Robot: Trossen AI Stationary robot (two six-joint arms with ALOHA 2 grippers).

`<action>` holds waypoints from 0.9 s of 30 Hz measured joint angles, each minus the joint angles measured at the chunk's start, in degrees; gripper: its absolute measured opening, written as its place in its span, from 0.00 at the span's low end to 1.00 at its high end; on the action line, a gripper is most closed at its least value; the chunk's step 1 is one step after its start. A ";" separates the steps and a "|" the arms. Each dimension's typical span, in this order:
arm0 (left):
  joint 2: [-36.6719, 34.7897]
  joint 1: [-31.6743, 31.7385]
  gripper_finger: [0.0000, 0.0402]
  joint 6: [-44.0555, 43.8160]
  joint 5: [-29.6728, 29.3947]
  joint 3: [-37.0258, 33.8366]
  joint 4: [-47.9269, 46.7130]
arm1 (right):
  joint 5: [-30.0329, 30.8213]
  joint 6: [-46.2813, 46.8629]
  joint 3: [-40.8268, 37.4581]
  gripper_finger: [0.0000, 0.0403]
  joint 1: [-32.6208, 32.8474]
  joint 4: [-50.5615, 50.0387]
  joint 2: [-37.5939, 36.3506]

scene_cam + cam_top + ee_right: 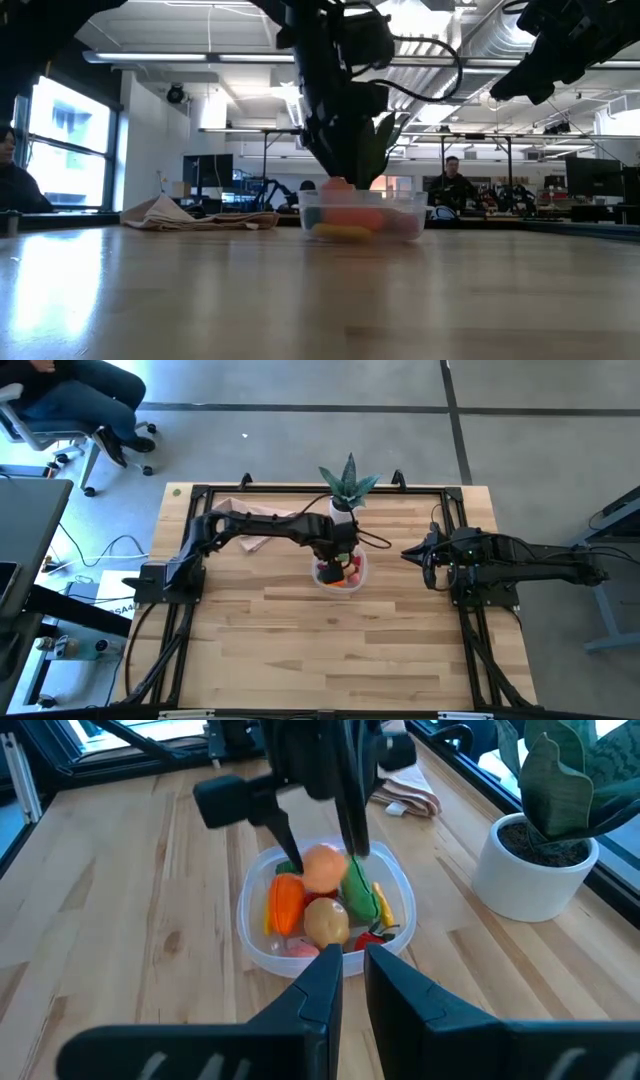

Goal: Pick and placing Produce into tupperware
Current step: Return to Home Position

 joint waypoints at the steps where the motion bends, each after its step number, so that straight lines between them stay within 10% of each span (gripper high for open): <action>1: 0.43 0.00 0.61 0.07 0.05 0.02 0.39 | 0.00 0.00 0.00 0.09 0.00 0.00 -0.02; 27: -5.99 -0.17 0.48 -1.84 1.13 0.07 -1.57 | 0.00 -0.02 0.00 0.09 0.00 0.01 -0.01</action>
